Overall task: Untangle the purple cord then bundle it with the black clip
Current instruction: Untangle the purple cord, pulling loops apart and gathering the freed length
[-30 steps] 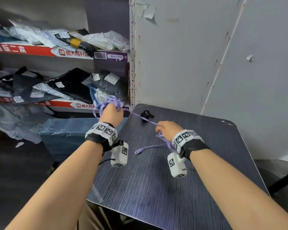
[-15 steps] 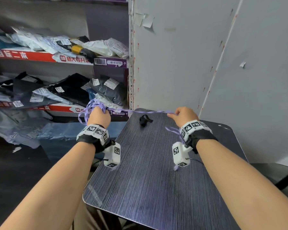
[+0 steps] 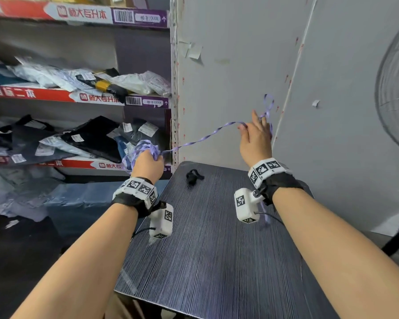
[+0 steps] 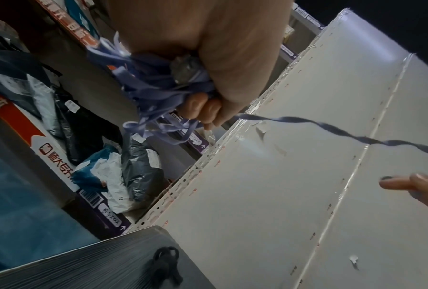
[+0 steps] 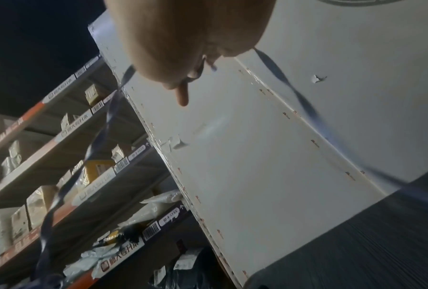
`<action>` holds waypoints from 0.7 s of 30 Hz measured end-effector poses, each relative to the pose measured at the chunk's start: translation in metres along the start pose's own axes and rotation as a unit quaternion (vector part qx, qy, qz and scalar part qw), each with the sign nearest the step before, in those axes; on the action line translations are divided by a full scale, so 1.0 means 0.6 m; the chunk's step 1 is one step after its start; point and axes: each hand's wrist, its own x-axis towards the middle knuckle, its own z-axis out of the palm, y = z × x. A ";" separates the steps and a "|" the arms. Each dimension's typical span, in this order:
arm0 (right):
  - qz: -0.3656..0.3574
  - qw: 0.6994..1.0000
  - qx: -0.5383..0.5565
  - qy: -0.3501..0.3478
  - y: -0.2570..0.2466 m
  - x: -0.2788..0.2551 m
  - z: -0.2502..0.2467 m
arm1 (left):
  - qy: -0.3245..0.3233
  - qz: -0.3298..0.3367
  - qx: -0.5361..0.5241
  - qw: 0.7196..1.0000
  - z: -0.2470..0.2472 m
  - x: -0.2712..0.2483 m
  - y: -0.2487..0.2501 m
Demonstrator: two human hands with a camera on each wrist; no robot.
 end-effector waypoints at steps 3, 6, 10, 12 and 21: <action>0.043 0.996 0.072 -0.020 -0.022 0.008 -0.028 | -0.010 0.025 -0.015 1.000 -0.001 -0.007 0.019; 0.160 0.952 0.125 -0.229 -0.018 0.004 -0.027 | -0.035 0.050 -0.015 0.998 0.000 -0.015 0.037; 0.143 0.930 -0.007 -0.339 0.005 -0.029 -0.010 | -0.086 0.079 -0.010 0.993 0.007 -0.031 0.052; 0.086 0.950 -0.013 -0.301 0.007 -0.042 0.001 | -0.106 0.084 -0.010 0.991 0.014 -0.040 0.058; -0.033 0.956 0.177 -0.230 -0.033 -0.088 0.037 | -0.181 0.105 -0.104 0.972 0.041 -0.052 0.069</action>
